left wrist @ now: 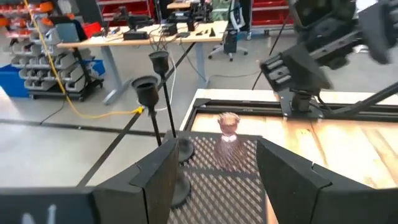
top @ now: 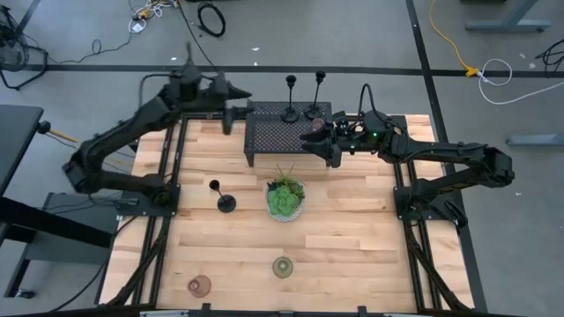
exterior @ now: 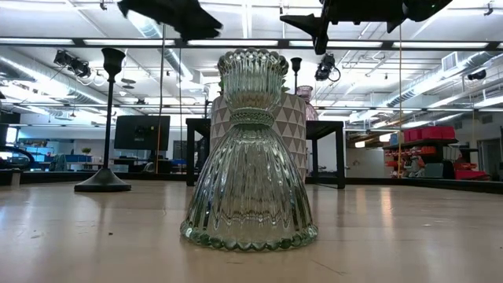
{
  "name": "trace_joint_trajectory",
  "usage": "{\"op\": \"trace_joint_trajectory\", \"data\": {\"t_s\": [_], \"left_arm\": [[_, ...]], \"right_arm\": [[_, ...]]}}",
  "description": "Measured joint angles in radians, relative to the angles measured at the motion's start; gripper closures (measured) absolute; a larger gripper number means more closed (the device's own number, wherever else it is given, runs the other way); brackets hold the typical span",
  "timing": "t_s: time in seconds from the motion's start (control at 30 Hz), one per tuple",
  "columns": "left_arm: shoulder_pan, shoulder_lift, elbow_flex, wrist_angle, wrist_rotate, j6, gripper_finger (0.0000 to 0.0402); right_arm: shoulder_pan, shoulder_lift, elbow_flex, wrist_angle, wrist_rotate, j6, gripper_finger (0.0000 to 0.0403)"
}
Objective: Pick & Place candle stick holders
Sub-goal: Put the black candle holder on the shelf
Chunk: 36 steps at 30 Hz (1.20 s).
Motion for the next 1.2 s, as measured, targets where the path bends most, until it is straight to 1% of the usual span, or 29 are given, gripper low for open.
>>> {"op": "trace_joint_trajectory", "data": {"t_s": [0.17, 0.33, 0.5, 0.6, 0.73, 0.87, 1.03, 1.2], "left_arm": [[-0.002, -0.141, 0.0, -0.175, -0.005, -0.03, 0.0184], [-0.033, -0.249, 0.0, -0.4, -0.005, -0.08, 0.0184], [-0.125, -0.307, 0.0, -0.65, 0.001, -0.132, 0.0184], [-0.202, -0.338, -0.03, -0.744, -0.031, -0.176, 0.0184], [-0.314, -0.407, -0.137, -0.763, -0.115, -0.309, 0.0184], [-0.413, -0.501, -0.255, -0.761, -0.191, -0.416, 0.0184], [-0.511, -0.629, -0.367, -0.685, -0.239, -0.528, 0.0184], [-0.588, -0.733, -0.45, -0.671, -0.303, -0.632, 0.0184]], "right_arm": [[0.0, 0.0, 0.0, 0.0, 0.0, 0.0, 0.0167], [0.0, 0.0, 0.0, 0.0, 0.0, 0.0, 0.0167], [0.0, 0.0, 0.0, 0.0, 0.0, 0.0, 0.0167], [0.0, 0.0, 0.0, 0.0, 0.0, 0.0, 0.0167], [0.0, 0.0, 0.0, 0.0, 0.0, 0.0, 0.0167], [0.0, 0.0, 0.0, 0.0, 0.0, 0.0, 0.0167], [0.0, 0.0, 0.0, 0.0, 0.0, 0.0, 0.0167], [0.0, 0.0, 0.0, 0.0, 0.0, 0.0, 0.0167]]}}
